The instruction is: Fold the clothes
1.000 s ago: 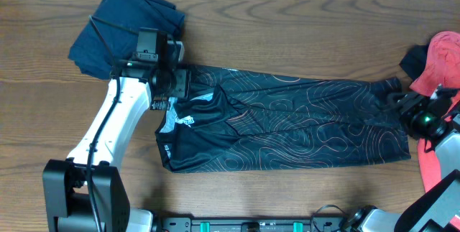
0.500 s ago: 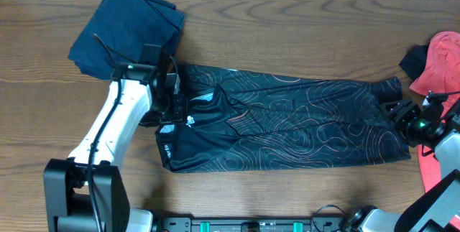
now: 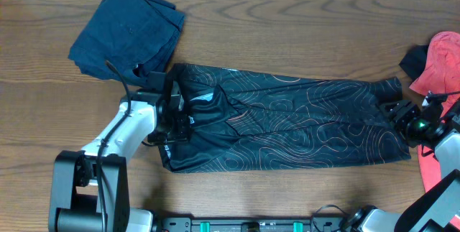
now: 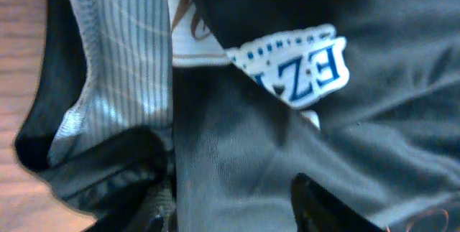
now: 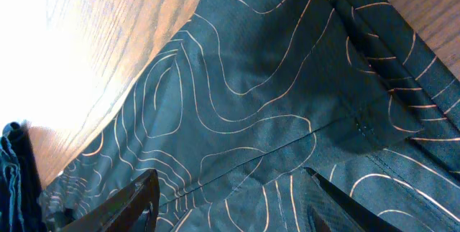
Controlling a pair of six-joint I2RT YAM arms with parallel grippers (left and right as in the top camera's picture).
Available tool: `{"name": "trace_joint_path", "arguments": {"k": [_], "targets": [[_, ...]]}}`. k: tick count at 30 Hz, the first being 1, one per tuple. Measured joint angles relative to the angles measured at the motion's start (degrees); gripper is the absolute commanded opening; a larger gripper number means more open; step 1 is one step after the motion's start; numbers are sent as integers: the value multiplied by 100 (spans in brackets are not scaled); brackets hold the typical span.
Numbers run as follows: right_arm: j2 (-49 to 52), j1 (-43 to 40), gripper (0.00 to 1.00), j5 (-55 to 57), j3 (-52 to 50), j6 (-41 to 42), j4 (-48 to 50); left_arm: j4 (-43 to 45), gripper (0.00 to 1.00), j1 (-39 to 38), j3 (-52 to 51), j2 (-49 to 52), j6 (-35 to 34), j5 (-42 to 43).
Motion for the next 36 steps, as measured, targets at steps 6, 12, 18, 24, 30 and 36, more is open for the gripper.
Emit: {"name": "trace_joint_path", "arguments": {"k": [6,12,18,24,30,36], "targets": [[0,0,60,-2,0,-13,-20,153,6,0,-138,0,-35,24],[0,0,61,0,0,-15,-20,-46,6,0,-111,-2,-24,24],[0,0,60,4,0,-15,-20,-669,6,0,341,-221,-24,26],[0,0,60,22,0,-15,-17,-688,6,0,699,-850,-22,28],[0,0,61,66,0,-15,-17,-621,6,0,699,-922,-20,28],[0,0,60,87,0,-15,-20,-118,6,0,699,-925,7,31]]}}
